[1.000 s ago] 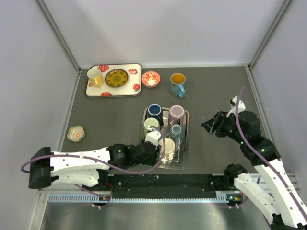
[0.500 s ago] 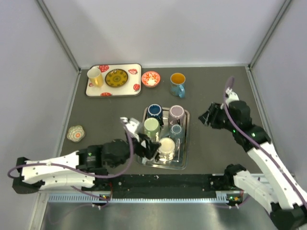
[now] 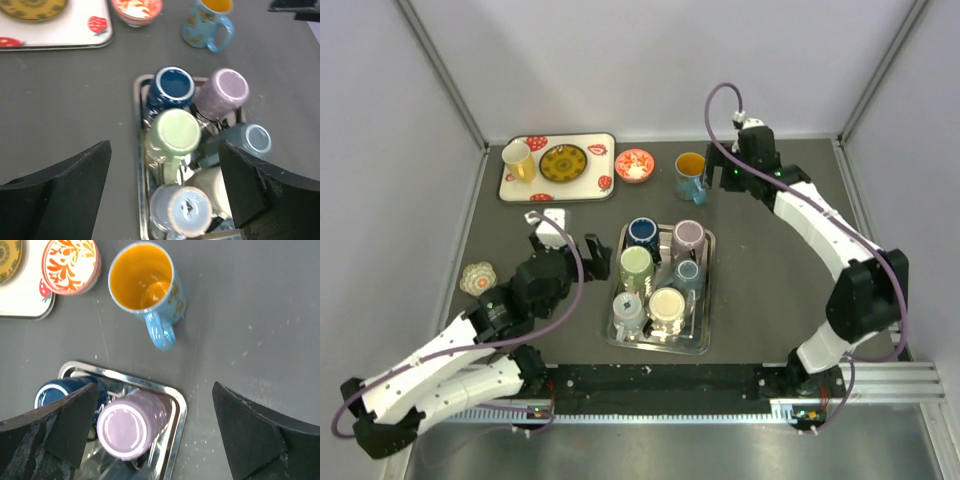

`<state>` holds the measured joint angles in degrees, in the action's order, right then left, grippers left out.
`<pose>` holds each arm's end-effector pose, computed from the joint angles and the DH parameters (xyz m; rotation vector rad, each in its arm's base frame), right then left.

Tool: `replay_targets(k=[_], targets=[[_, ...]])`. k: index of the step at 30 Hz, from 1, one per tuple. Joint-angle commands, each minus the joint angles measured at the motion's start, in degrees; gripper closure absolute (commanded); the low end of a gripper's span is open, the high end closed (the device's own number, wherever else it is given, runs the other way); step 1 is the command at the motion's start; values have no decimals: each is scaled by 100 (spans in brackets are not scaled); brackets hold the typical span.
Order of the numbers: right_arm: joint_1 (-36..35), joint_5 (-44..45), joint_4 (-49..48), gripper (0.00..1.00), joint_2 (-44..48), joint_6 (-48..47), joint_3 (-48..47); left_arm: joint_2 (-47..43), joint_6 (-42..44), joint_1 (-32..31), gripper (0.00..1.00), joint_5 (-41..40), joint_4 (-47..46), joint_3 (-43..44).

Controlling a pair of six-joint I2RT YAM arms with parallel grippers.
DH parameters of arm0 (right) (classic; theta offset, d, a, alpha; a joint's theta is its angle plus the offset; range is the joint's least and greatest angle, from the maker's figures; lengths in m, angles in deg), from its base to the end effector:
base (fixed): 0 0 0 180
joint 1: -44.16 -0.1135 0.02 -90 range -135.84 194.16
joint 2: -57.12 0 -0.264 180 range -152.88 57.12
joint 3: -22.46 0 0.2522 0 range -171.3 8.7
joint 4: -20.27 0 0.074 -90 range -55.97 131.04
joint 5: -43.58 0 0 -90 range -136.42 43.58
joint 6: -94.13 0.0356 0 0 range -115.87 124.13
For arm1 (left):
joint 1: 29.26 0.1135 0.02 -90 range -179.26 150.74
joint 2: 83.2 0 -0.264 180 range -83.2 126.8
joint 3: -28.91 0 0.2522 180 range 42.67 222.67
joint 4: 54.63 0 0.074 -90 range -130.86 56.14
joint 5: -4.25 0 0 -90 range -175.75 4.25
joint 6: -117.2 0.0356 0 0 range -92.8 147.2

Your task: Turn the mug right side up

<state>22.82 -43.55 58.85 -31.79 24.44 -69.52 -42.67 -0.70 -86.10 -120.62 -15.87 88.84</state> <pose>0.3322 0.1279 0.3273 0.0086 2.2120 0.3531 0.1016 -0.1183 0.3346 0.0628 1.8691 -0.4481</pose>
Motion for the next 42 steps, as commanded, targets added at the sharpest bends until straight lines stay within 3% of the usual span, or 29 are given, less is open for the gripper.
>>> replay_targets(k=[1, 6, 17, 23, 26, 35, 42], targets=[[-54, 81, -30, 1, -521, -422, -1054, -449, 153, 918, 6, 770, -55, 59], [-54, 258, 681, 1, -1690, -1152, -2196, -231, 189, 1342, 6, 1034, -170, -3], [-72, 222, 384, 5, -2298, -1328, -2268, -28, -330, 1711, 9, 1966, -504, -635], [-177, 73, 724, 7, -2990, -1548, -2996, 7, -374, 1720, 10, 2037, -373, -627], [-238, 91, 875, 11, -3220, -1671, -3314, -45, -365, 1720, 10, 2011, -320, -662], [-265, 187, 875, 35, -3423, -1768, -3218, 25, -427, 1729, 11, 2186, -328, -750], [-248, 310, 893, 41, -3616, -1856, -3402, 86, -427, 1729, 11, 2213, -355, -759]])
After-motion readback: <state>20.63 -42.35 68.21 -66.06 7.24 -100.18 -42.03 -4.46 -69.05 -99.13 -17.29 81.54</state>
